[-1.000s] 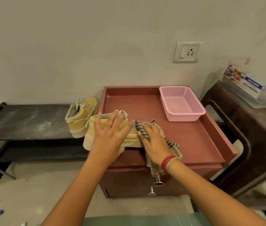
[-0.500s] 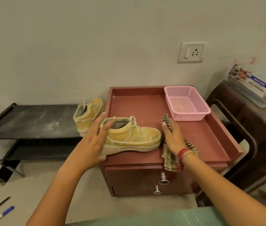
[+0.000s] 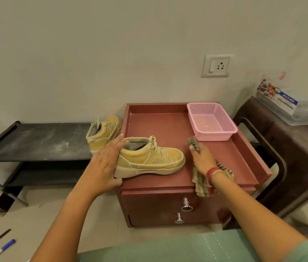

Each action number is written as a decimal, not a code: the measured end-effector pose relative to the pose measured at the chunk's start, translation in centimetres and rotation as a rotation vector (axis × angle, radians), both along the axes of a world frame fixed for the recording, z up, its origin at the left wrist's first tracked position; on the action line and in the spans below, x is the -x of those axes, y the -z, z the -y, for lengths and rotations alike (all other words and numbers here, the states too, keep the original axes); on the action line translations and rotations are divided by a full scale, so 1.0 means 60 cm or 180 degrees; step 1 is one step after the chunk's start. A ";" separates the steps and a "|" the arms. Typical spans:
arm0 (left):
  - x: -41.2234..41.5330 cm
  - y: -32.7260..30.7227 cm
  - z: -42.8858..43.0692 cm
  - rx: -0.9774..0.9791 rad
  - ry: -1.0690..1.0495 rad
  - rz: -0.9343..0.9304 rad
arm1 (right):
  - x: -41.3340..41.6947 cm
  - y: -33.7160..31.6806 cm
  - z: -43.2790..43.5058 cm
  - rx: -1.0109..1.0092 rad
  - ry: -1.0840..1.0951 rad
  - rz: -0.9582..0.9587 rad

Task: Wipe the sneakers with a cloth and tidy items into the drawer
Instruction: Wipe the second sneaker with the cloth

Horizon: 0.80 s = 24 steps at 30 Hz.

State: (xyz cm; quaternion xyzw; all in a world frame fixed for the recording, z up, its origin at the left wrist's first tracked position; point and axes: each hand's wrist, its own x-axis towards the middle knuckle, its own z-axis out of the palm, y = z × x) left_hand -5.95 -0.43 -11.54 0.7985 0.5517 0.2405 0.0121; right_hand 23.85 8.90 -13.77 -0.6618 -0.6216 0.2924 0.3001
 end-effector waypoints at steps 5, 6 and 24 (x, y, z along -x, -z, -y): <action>-0.007 -0.011 0.013 -0.0184 -0.0046 0.0299 | -0.031 -0.101 0.037 -0.0586 0.0436 -0.1451; -0.013 -0.014 0.016 -0.0172 -0.0030 0.0478 | -0.037 -0.105 0.042 -0.0589 0.0558 -0.1682; 0.019 -0.045 0.033 -0.1316 -0.1345 0.1361 | 0.164 0.030 0.051 0.0128 -0.1567 0.2209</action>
